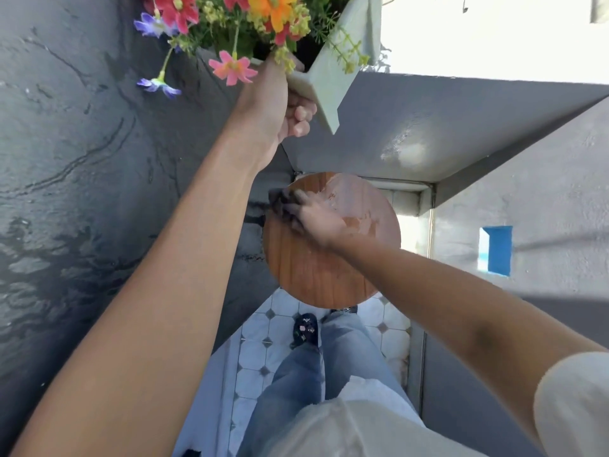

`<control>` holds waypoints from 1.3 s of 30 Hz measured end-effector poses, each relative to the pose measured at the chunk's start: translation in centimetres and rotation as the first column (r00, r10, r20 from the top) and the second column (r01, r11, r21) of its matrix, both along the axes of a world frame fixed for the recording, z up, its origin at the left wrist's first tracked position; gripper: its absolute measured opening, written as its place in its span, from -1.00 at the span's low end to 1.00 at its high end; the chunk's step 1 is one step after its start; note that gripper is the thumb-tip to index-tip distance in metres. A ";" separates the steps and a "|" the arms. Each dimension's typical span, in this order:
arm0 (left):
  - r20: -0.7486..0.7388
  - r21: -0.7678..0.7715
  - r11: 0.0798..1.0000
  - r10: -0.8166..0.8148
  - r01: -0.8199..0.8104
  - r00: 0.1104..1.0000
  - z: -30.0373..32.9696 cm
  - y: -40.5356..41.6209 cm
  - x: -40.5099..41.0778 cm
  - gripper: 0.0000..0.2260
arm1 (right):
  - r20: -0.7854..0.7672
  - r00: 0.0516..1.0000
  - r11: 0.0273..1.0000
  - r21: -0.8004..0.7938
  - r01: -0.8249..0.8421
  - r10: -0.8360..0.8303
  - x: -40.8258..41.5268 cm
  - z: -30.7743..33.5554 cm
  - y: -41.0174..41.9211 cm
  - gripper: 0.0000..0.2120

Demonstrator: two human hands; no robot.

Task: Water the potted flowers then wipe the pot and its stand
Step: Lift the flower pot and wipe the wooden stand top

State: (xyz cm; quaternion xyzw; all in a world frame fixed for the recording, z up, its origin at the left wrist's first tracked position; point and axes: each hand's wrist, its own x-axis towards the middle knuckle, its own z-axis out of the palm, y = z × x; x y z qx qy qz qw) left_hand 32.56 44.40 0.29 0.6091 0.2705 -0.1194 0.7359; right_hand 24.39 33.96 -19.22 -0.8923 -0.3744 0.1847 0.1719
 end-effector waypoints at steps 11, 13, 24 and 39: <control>-0.026 0.015 0.999 0.034 -0.034 0.999 -0.2 0.0 -0.6 -0.78 | -0.003 0.993 0.992 0.028 0.119 -0.119 -5.0 -3.0 1.9 -0.64; -0.031 0.018 0.999 0.040 -0.039 0.999 -0.3 -0.2 -0.7 -0.78 | -0.039 0.998 0.997 0.047 -0.054 0.056 -9.5 -3.6 2.7 -0.63; -0.045 -0.002 0.999 0.042 -0.042 0.998 -0.6 -1.0 -2.8 -0.79 | 0.092 0.855 0.859 0.026 0.511 -0.511 2.4 -2.4 -7.7 -0.69; -0.062 0.066 0.998 -0.006 0.010 0.998 -0.4 -2.1 -6.1 -0.71 | -0.014 0.953 0.945 0.131 0.301 -0.302 -10.8 -2.9 -7.9 -0.65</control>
